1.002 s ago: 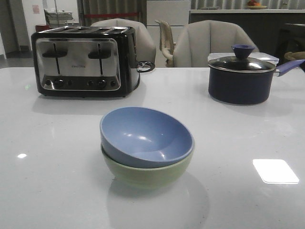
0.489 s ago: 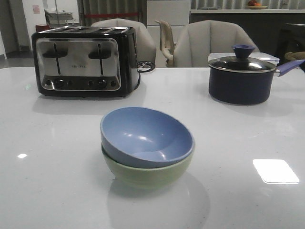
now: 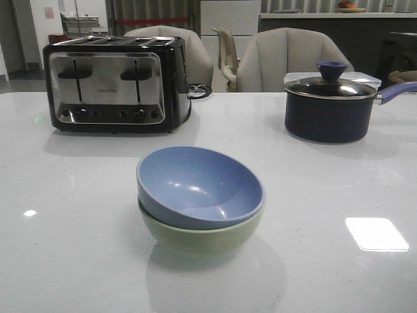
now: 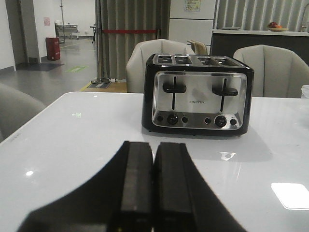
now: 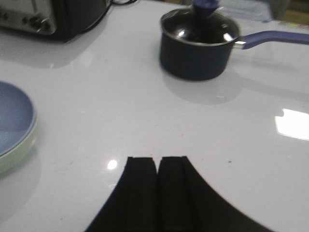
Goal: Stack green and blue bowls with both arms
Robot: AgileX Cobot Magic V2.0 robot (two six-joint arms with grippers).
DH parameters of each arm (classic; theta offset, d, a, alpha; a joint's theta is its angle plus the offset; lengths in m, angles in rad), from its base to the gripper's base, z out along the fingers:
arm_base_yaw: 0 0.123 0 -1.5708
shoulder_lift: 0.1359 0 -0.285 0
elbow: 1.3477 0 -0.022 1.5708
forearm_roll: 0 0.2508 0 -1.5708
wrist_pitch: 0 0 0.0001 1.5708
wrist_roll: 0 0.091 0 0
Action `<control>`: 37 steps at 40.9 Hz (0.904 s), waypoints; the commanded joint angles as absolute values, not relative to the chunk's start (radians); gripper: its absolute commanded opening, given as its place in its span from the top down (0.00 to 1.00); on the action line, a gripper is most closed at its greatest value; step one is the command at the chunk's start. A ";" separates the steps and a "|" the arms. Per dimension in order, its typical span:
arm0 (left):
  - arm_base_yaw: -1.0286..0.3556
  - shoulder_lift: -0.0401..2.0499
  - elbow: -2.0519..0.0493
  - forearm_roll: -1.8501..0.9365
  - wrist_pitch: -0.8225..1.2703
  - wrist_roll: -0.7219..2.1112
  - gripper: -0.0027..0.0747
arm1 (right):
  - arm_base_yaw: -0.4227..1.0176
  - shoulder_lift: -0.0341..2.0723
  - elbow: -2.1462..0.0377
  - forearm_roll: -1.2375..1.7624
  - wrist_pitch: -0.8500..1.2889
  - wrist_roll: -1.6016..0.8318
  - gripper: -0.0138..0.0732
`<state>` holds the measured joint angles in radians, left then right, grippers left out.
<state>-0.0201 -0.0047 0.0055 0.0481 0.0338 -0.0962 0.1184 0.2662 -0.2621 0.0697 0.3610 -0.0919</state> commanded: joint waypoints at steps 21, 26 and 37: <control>-0.017 -0.025 0.024 0.047 -0.051 -0.105 0.83 | 0.006 -0.031 0.027 0.065 0.029 -0.103 0.80; -0.017 -0.025 0.024 0.047 -0.051 -0.105 0.83 | 0.005 -0.031 0.027 0.065 0.028 -0.103 0.80; -0.017 -0.025 0.024 0.047 -0.051 -0.105 0.83 | 0.005 -0.031 0.027 0.070 -0.007 -0.089 0.80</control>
<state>-0.0184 -0.0047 0.0055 0.0481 0.0338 -0.0962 0.0105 -0.0079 0.0284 0.0697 0.1143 -0.0942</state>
